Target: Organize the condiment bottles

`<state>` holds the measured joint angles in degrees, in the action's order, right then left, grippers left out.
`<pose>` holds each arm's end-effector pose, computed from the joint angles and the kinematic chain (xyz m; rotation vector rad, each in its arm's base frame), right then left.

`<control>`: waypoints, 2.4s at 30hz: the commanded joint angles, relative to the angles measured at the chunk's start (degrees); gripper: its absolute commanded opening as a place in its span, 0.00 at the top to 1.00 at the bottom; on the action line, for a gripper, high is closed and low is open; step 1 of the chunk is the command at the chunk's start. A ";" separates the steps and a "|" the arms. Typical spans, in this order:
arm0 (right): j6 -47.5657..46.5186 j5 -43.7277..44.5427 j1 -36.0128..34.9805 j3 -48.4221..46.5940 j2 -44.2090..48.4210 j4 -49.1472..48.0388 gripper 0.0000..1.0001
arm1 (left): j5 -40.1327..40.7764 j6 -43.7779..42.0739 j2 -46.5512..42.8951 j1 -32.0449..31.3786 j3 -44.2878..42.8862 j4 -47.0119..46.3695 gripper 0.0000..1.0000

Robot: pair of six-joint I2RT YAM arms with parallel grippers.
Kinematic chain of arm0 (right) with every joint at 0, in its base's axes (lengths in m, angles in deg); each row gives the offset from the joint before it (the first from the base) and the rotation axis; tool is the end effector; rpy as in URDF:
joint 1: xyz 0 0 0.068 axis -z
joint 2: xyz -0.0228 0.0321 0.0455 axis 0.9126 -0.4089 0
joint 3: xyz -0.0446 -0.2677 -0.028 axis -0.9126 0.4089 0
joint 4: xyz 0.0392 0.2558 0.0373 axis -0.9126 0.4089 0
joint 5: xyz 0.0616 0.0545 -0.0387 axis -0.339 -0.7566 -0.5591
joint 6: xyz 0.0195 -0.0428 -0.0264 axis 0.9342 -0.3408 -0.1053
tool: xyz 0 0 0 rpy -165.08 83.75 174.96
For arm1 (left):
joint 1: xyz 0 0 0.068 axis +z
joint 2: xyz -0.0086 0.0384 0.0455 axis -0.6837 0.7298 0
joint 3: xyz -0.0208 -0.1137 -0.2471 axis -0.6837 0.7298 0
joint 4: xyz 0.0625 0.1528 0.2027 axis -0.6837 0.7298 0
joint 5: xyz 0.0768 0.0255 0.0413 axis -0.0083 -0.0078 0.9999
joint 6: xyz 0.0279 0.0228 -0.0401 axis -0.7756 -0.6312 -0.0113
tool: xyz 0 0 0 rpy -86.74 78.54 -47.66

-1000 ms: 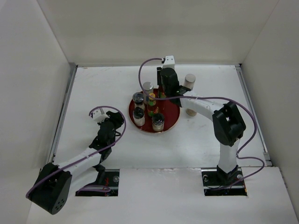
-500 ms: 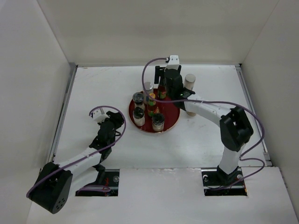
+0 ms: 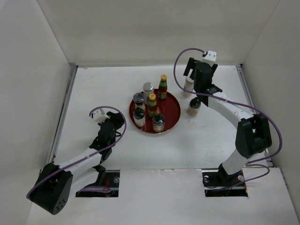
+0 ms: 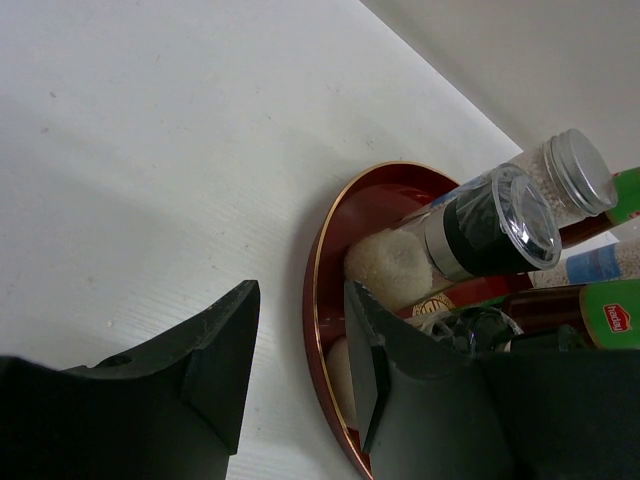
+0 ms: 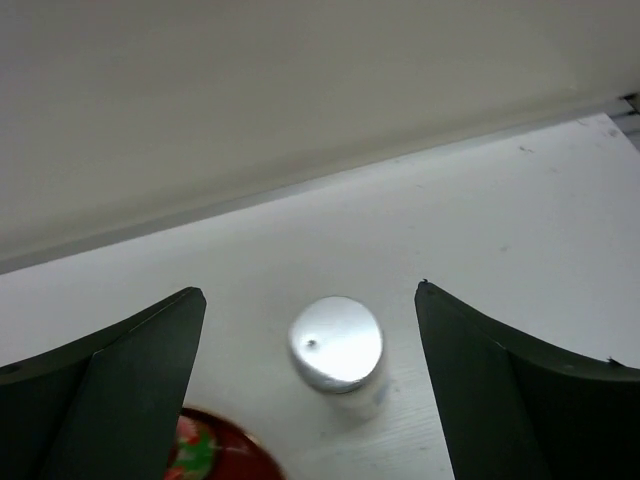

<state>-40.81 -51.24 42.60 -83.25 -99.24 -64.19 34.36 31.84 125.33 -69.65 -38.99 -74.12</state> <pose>0.3637 0.1362 0.3300 0.2597 1.6667 0.0109 0.1749 -0.0671 0.1743 -0.6290 1.6476 -0.4211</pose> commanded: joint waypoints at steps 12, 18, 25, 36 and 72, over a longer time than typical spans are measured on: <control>2.02 -10.98 5.29 -8.26 -10.21 10.20 0.07 | -0.23 0.09 -0.57 -0.15 -0.70 -3.10 0.63; 2.19 -11.16 5.12 -10.72 -13.38 11.08 0.18 | -0.66 0.35 -0.31 0.38 -0.79 -3.10 0.63; 1.22 -8.44 5.03 -13.44 -15.57 14.59 0.18 | -0.66 0.35 0.04 0.64 -0.78 -3.10 0.63; 1.23 -6.42 1.88 -5.02 -4.96 5.55 0.50 | -0.23 0.18 -0.75 0.47 -0.61 -3.10 0.63; 0.34 -5.80 -17.12 -0.88 -7.58 -0.44 0.28 | -0.93 0.61 -0.48 0.12 -0.79 -3.18 0.63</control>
<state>-40.28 -58.41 26.07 -80.89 -107.13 -58.82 33.88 31.91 125.33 -69.46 -38.99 -74.15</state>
